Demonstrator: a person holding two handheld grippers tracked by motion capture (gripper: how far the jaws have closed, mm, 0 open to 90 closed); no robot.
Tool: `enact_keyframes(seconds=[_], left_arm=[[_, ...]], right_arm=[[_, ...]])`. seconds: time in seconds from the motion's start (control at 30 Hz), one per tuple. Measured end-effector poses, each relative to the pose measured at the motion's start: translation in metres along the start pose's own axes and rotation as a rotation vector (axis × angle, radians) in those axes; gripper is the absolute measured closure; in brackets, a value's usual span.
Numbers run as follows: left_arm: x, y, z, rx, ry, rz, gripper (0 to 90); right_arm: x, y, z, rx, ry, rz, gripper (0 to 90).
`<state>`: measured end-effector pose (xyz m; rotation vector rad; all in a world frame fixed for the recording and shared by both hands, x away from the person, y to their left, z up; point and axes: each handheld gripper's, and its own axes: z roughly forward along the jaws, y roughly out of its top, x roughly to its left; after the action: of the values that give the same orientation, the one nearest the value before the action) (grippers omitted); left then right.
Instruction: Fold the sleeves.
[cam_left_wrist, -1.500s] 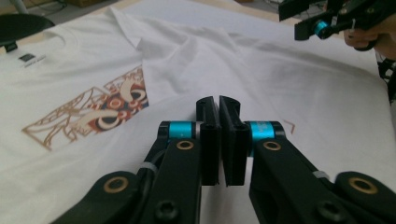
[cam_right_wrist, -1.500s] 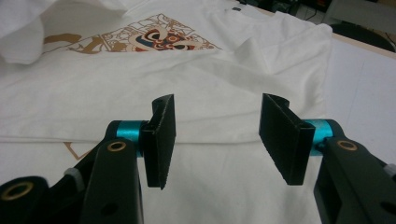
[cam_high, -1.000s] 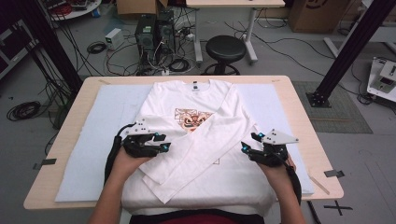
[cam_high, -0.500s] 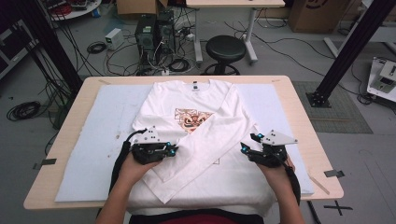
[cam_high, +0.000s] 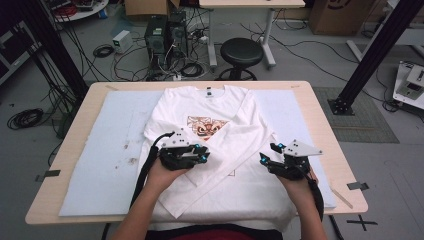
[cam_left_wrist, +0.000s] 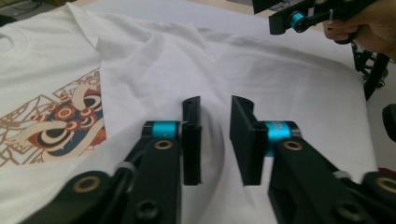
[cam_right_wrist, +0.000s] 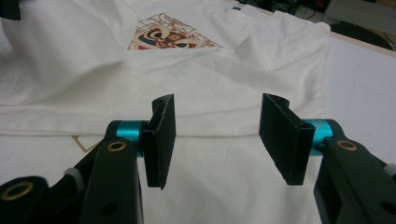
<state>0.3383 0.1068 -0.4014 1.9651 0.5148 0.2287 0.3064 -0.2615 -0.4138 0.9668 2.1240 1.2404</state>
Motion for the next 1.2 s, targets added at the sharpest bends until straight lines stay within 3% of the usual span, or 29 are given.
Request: enact_keyframes(seconds=[0.17, 0.3, 0.47, 0.67, 0.97, 1.2], left_arm=[[0.012, -0.009, -0.016, -0.036, 0.036, -0.040, 58.2], [0.024, -0.018, -0.034, -0.023, 0.081, -0.064, 50.9], [0.038, -0.036, -0.057, -0.036, 0.132, -0.112, 46.7], [0.049, -0.047, -0.074, -0.037, 0.161, -0.151, 42.6], [0.053, -0.051, -0.083, -0.047, 0.187, -0.175, 39.7], [0.053, -0.052, -0.088, -0.054, 0.201, -0.177, 39.7]], right_arm=[[0.002, 0.000, 0.003, 0.011, 0.018, -0.007, 47.0], [0.007, 0.002, 0.007, 0.023, 0.035, -0.016, 46.8], [0.019, 0.008, 0.013, 0.030, 0.069, -0.037, 46.7], [0.035, 0.016, 0.028, 0.049, 0.112, -0.066, 46.7], [0.062, 0.022, 0.044, 0.065, 0.171, -0.112, 46.7], [0.069, 0.022, 0.052, 0.082, 0.197, -0.128, 46.8]])
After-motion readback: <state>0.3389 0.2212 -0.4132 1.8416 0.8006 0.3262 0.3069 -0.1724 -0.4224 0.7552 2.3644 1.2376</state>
